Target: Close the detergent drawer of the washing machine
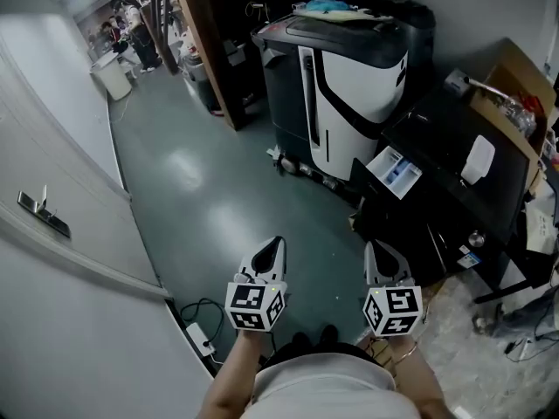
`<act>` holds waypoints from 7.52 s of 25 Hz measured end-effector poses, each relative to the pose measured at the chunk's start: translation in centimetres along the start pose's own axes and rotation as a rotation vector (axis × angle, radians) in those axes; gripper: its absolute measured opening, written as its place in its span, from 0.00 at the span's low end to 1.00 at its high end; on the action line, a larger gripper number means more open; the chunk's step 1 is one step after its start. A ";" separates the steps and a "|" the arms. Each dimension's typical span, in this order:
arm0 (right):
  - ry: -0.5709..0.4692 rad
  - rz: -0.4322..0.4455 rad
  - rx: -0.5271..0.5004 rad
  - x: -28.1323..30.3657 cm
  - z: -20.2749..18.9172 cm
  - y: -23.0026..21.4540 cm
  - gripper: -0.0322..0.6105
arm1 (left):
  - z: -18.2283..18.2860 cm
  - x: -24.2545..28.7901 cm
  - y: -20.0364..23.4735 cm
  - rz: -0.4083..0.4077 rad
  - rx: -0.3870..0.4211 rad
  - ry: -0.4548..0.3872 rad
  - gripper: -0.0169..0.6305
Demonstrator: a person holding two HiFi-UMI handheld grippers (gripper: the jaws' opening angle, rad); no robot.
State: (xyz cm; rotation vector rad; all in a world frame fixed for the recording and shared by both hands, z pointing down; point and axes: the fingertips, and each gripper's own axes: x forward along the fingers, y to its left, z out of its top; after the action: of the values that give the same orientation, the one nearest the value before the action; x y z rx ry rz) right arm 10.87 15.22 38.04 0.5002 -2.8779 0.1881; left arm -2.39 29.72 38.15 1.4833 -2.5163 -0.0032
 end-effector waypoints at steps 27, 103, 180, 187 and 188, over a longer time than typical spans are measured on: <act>0.083 -0.169 0.064 1.8 -1.7 -8.8 0.27 | -1.0 7.2 -3.3 -0.038 0.005 0.043 0.18; 0.227 -0.897 0.401 10.9 -9.1 -15.7 0.26 | -6.4 34.3 -5.8 -0.836 0.209 0.367 0.29; 0.281 -0.849 0.325 15.4 -9.1 -22.9 0.23 | -7.9 41.5 -10.4 -0.798 0.223 0.419 0.26; 0.276 -0.853 0.329 15.8 -9.0 -23.7 0.23 | -7.8 42.2 -10.8 -0.781 0.217 0.416 0.26; 0.276 -0.854 0.328 15.8 -9.0 -23.8 0.22 | -7.8 42.3 -10.9 -0.779 0.217 0.417 0.26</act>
State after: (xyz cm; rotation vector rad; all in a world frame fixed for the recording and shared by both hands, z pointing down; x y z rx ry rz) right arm 6.25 -10.61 52.47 1.5478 -2.1362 0.5235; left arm -11.23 -11.34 52.45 2.1795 -1.5431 0.4123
